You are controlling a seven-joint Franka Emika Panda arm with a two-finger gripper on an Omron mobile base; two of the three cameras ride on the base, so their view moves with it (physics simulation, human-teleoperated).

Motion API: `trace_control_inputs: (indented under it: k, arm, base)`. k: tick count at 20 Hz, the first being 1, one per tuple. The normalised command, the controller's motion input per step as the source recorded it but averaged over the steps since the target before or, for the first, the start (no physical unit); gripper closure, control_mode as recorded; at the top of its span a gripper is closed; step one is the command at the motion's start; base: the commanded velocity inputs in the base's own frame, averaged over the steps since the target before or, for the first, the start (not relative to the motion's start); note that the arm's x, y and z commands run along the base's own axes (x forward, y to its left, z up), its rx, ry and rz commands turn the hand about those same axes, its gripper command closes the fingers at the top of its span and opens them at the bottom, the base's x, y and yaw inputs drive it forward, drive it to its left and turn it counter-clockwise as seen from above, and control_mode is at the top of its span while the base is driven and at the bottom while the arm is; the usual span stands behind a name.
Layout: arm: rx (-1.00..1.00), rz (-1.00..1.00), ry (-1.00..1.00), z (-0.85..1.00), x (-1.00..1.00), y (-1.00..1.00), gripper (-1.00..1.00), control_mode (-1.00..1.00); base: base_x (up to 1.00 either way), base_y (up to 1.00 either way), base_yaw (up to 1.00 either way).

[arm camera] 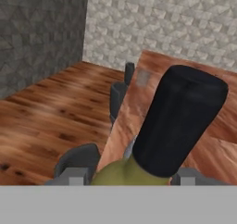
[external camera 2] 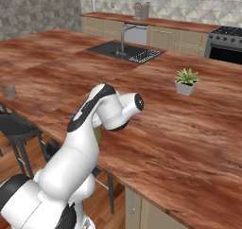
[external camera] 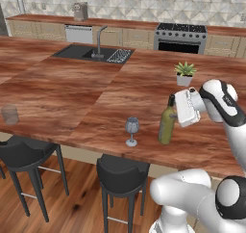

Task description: There is a wine glass and glass cup on the dining counter. Place the wine bottle next to the wine glass and the juice bottle next to the glass cup.

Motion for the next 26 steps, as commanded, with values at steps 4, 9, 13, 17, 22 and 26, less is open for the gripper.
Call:
trace_control_inputs:
  k: [4, 9, 13, 17, 22, 26]
  arm:
    - [-0.02, 0.0, 0.0, -0.23, 0.16, 0.01, 1.0, -1.0]
    - [0.0, 0.0, -0.01, -0.22, 0.19, 0.05, 1.0, -1.0]
    - [0.0, 0.0, -0.03, -0.2, 0.22, 0.08, 1.0, -1.0]
    - [0.0, 0.0, -0.02, -0.15, 0.29, 0.13, 1.0, -1.0]
    - [0.0, 0.0, -0.02, -0.16, 0.32, 0.11, 1.0, -1.0]
    - [0.0, 0.0, 0.0, -0.18, 0.31, 0.08, 1.0, -1.0]
  base:
    - [0.0, 0.0, 0.0]
    - [0.0, 0.0, 0.0]
    - [0.0, 0.0, 0.0]
    - [0.0, 0.0, 0.0]
    - [0.0, 0.0, 0.0]
    - [0.0, 0.0, 0.0]
